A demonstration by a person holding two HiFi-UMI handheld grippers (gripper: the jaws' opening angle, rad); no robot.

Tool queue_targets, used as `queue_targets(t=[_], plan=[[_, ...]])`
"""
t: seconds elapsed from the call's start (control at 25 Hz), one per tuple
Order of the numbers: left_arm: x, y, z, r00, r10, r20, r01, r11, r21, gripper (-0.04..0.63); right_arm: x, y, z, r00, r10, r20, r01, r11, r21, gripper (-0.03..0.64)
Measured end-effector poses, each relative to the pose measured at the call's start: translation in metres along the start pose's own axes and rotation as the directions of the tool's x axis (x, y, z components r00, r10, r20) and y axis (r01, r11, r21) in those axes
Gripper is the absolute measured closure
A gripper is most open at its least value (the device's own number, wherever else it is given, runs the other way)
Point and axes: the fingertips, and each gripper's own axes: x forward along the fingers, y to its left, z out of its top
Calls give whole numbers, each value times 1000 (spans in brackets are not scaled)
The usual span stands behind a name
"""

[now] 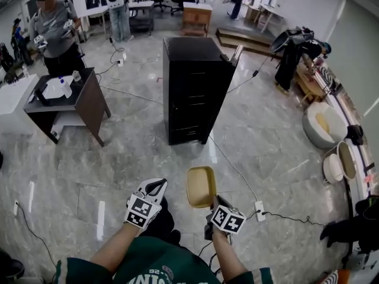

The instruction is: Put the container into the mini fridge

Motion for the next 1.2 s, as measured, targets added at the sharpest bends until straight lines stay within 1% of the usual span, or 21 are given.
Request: queue_targets(t=[0.28, 0.48, 0.6, 0.84, 1.04, 1.2], plan=[[30, 21, -5, 1000, -13, -15, 13, 1000, -10, 581, 31, -6, 7, 1000, -13, -28, 13, 1000, 15, 569], [59, 49, -7, 999, -30, -36, 30, 999, -20, 581, 66, 1, 27, 999, -17, -37, 18, 1000, 19, 569], [79, 73, -6, 998, -32, -47, 31, 999, -31, 581, 90, 9, 42, 999, -7, -44, 8, 1000, 24, 569], [115, 121, 2, 997, -51, -59, 48, 998, -50, 581, 135, 25, 82, 998, -34, -53, 34, 999, 7, 569], [140, 165, 8, 997, -60, -58, 58, 998, -39, 581, 176, 45, 113, 999, -32, -44, 32, 999, 5, 569], [154, 195, 14, 997, -65, -50, 64, 998, -27, 581, 203, 57, 130, 999, -31, -37, 31, 999, 10, 569]])
